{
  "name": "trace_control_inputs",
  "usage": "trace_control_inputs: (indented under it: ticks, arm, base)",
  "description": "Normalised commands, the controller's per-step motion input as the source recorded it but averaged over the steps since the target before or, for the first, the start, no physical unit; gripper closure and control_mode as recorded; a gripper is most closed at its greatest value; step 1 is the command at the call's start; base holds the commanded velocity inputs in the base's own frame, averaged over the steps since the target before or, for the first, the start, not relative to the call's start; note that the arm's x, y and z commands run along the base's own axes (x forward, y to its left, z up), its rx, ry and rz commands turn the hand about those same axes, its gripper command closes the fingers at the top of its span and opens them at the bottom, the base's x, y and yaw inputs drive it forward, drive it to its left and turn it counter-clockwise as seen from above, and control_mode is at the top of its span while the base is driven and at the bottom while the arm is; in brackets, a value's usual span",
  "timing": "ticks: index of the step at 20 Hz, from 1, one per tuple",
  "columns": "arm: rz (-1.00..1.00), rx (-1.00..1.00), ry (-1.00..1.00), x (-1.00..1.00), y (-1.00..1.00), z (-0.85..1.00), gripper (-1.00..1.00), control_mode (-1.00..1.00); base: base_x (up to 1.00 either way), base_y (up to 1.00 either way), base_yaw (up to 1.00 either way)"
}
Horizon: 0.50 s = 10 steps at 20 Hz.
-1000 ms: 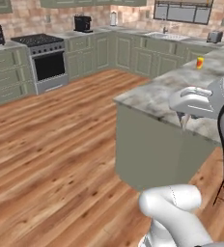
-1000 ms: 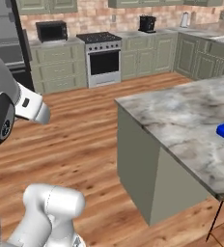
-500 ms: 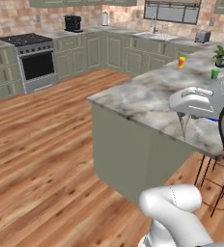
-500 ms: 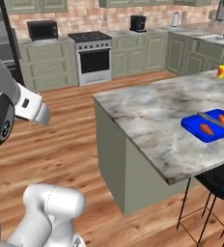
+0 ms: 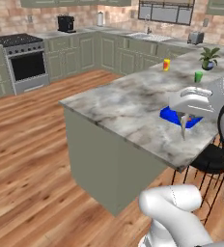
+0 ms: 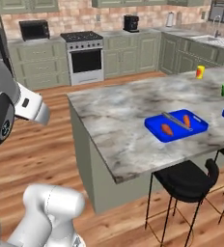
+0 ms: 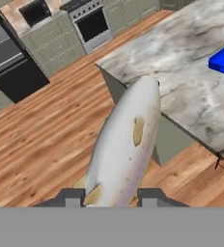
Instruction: Gather the carrot and sweet potato from the fridge and place them on a tray on the dining counter. Then gather the fishs from the fridge and place them on the other tray.
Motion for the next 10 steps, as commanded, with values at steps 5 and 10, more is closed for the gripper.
trace_control_inputs:
  ticks: [5, 10]
  arm:
    - [0.00, 0.00, 0.00, 0.00, 0.00, 0.00, 1.00, 1.00]
    - [0.00, 0.00, 0.00, 0.00, 0.00, 0.00, 1.00, 1.00]
  base:
    - [0.11, -0.88, 0.17]
    - [0.08, -0.90, 0.25]
